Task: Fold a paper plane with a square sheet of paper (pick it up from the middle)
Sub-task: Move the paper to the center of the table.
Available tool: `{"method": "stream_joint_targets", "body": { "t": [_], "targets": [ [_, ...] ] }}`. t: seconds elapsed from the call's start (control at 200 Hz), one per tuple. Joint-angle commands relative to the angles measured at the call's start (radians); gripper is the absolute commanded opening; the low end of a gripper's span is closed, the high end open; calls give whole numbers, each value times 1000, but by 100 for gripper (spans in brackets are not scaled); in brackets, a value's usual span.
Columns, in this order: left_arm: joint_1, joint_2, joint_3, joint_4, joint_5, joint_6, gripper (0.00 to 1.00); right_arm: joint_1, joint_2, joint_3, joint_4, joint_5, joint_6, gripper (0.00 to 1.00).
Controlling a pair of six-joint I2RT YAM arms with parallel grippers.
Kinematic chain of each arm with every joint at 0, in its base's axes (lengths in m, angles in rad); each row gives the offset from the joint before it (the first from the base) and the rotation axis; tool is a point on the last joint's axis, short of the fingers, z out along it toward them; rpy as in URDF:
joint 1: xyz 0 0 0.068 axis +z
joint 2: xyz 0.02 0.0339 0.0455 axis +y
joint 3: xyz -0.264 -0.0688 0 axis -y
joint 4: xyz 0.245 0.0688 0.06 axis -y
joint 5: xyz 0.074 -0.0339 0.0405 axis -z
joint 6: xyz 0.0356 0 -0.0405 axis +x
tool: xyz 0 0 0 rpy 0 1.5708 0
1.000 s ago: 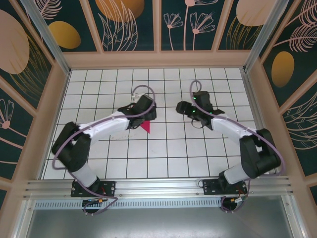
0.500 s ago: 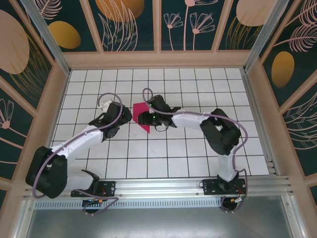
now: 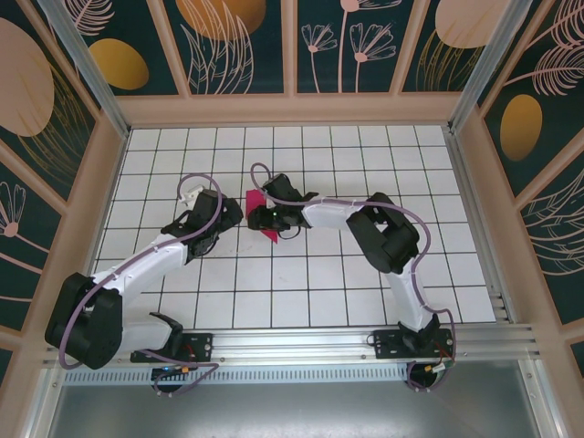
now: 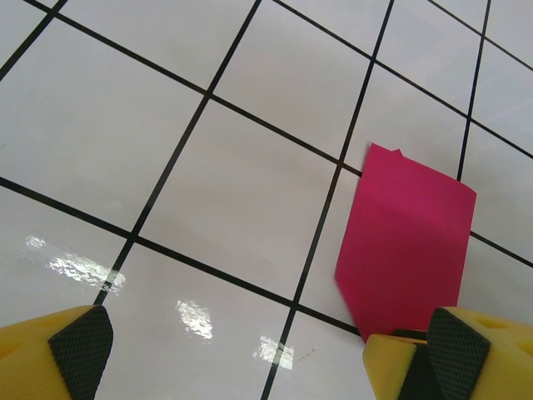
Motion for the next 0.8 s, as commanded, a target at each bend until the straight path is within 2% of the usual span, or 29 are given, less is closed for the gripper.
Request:
{"method": "stream_joint_targets", "body": {
  "t": [0.0, 0.115, 0.275, 0.445, 0.545, 0.716, 0.796],
  "targets": [
    [7, 0, -9, 23, 9, -5, 98, -20, 11, -38, -117, 19, -81, 45],
    [7, 3, -10, 29, 19, -1, 99, -31, -31, -100, -171, -26, -193, 45],
    [7, 7, -21, 46, 48, 1, 98, -43, -150, -242, -252, -22, -397, 45],
    [8, 8, -37, 89, 104, -10, 99, -52, -305, -330, -253, -7, -508, 45],
    [8, 12, -44, 116, 146, -19, 98, -54, -369, -324, -206, 34, -433, 46],
    [7, 11, -82, 211, 267, -56, 98, -55, -447, -390, -66, 108, -118, 47],
    [7, 14, -107, 270, 327, -87, 98, -54, -452, -425, -14, 122, -34, 46]
  ]
}}
